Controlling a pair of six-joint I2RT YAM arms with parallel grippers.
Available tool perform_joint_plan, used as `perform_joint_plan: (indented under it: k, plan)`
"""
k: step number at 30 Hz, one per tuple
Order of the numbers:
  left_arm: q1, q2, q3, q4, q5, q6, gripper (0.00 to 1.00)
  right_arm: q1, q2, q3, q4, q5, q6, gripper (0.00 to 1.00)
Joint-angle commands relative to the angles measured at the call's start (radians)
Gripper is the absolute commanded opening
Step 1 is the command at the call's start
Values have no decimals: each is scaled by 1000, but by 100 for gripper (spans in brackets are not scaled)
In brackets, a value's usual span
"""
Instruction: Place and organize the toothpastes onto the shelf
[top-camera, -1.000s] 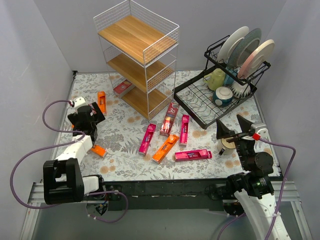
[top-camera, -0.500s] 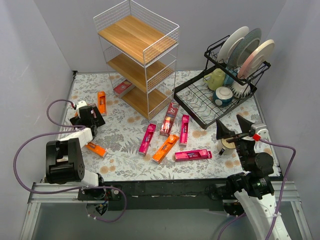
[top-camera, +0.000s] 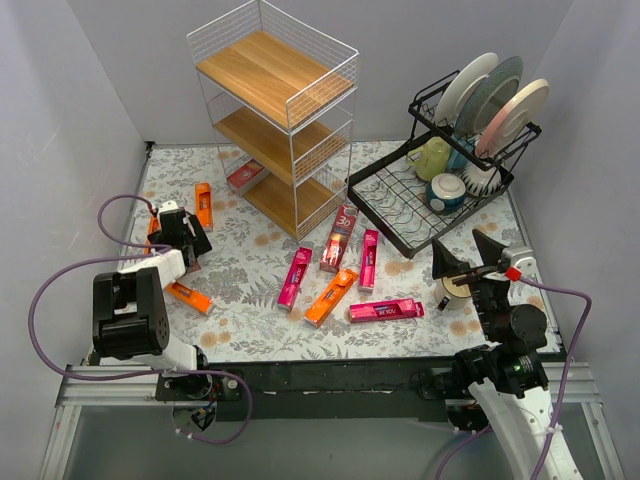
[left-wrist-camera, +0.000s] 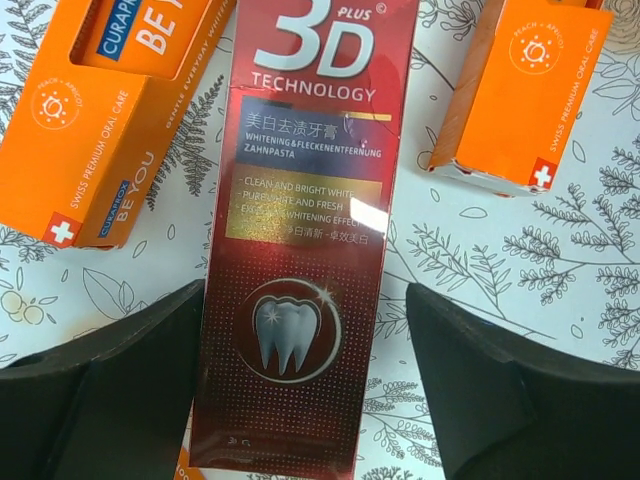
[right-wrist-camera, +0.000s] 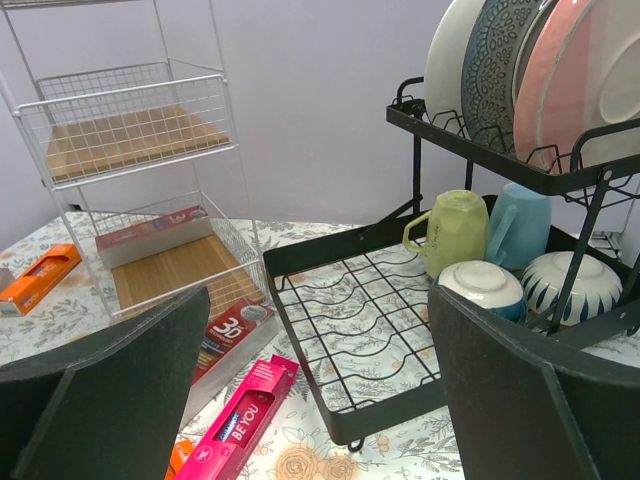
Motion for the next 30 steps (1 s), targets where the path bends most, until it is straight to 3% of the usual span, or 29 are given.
perform_joint_plan:
  k: [1,8,17,21,30]
  plan:
    - [2,15,43,-29,19,-3,74,5,12,12,53,6,5,99]
    - [1,57,68,-77,15,-20,62,7,18,11,53,5,5,99]
    - [-6,98,103,-132,25,-39,55,7,12,11,50,5,5,99]
    - [-7,49,98,-143,22,-43,45,7,7,15,48,8,3,99]
    - [-7,-112,141,-201,1,-37,40,7,4,20,42,6,-1,99]
